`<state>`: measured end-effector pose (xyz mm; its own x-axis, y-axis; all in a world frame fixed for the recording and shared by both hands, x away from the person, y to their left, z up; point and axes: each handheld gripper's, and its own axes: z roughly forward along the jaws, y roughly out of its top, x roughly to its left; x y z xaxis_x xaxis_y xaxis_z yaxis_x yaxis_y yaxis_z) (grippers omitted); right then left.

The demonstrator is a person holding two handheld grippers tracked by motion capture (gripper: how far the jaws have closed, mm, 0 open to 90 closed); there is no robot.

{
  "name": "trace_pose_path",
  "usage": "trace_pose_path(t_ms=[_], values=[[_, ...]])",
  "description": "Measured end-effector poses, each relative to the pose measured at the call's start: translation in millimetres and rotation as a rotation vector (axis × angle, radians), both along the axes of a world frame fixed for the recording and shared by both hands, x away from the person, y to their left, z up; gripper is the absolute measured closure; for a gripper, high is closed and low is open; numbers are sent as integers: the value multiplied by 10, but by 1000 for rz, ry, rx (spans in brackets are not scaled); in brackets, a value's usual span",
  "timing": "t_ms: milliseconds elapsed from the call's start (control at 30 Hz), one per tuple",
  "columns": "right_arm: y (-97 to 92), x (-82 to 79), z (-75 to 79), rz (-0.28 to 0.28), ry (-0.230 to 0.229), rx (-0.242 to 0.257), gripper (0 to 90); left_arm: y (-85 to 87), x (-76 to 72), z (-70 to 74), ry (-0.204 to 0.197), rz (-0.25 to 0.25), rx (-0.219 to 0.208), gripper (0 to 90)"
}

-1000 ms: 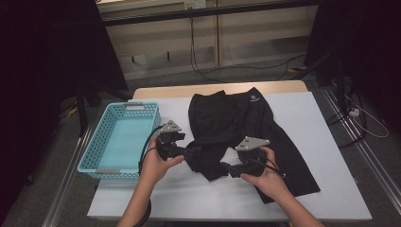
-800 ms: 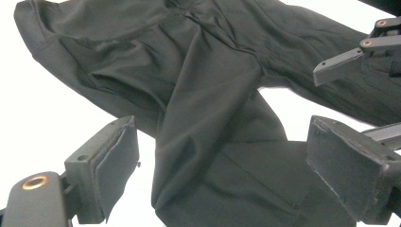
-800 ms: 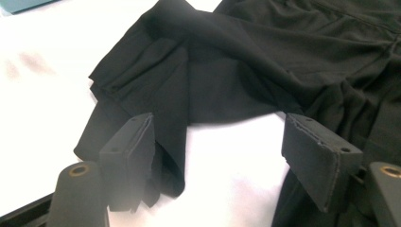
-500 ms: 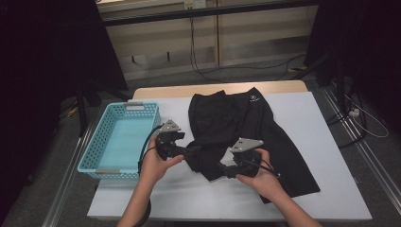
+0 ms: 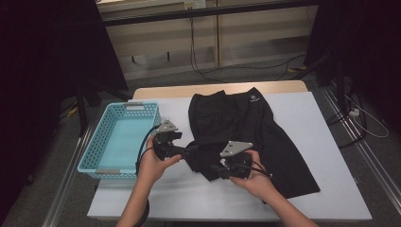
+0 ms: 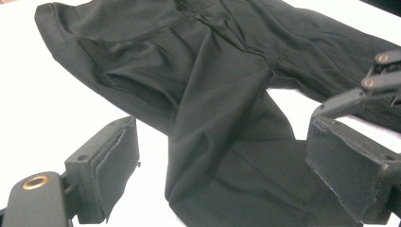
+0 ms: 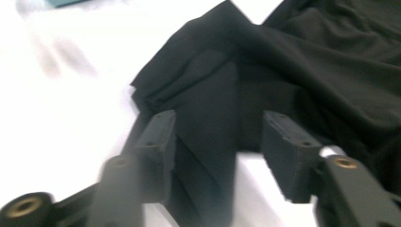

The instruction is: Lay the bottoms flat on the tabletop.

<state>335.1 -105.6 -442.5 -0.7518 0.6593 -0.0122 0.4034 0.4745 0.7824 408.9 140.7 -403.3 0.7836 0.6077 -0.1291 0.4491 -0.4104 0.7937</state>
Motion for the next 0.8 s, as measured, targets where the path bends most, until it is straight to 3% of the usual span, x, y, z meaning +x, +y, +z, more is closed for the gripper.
trace_pose_path(t_ms=[100,200,300,433,600,733,800], values=[[106,1,-32,35,0,-13,515,29,-4,-3,0,13,0,111],[231,-4,-83,57,2,-57,535,44,-15,-11,4,16,3,111],[267,21,-129,63,12,-87,646,56,-26,-13,3,16,10,113],[181,79,-123,41,48,-40,850,65,-32,-24,5,19,9,118],[117,44,-35,54,45,-6,875,48,-50,-25,16,10,-3,140],[39,-90,84,92,30,7,882,53,-56,-9,7,7,-7,147],[5,-133,99,95,33,6,882,34,-67,-20,24,3,-17,166]])
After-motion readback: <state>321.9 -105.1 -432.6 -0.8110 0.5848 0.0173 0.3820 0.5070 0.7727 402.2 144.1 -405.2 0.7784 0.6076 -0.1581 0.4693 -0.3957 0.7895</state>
